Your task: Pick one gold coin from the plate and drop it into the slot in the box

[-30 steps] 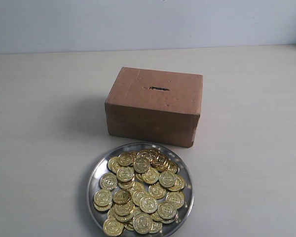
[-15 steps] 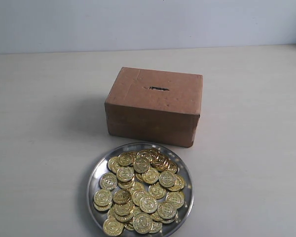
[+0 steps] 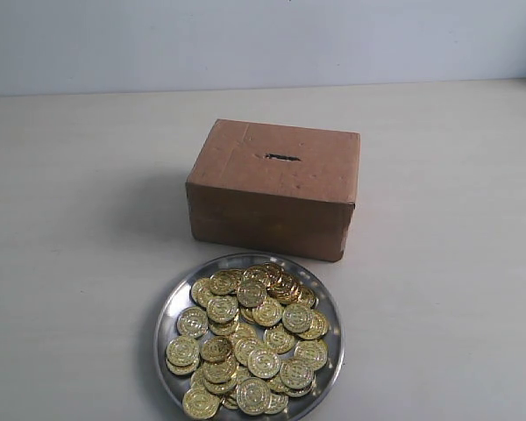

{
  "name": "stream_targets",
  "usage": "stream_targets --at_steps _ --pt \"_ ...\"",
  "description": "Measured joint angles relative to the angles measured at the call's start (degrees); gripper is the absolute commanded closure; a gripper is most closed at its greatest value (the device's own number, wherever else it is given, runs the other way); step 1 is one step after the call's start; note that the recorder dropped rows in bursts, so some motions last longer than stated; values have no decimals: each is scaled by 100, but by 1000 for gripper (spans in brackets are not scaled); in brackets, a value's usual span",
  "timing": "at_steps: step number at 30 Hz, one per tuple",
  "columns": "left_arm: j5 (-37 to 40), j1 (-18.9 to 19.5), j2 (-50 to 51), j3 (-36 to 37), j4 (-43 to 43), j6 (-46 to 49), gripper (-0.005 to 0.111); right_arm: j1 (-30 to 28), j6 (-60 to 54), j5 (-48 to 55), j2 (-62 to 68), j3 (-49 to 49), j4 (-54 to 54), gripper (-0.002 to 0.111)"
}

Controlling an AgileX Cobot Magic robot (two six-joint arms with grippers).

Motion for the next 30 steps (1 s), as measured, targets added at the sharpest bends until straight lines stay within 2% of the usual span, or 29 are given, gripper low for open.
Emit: stream_targets --at_steps 30 --pt "-22 0 0 0 0 -212 107 0 0 0 0 0 0 108"
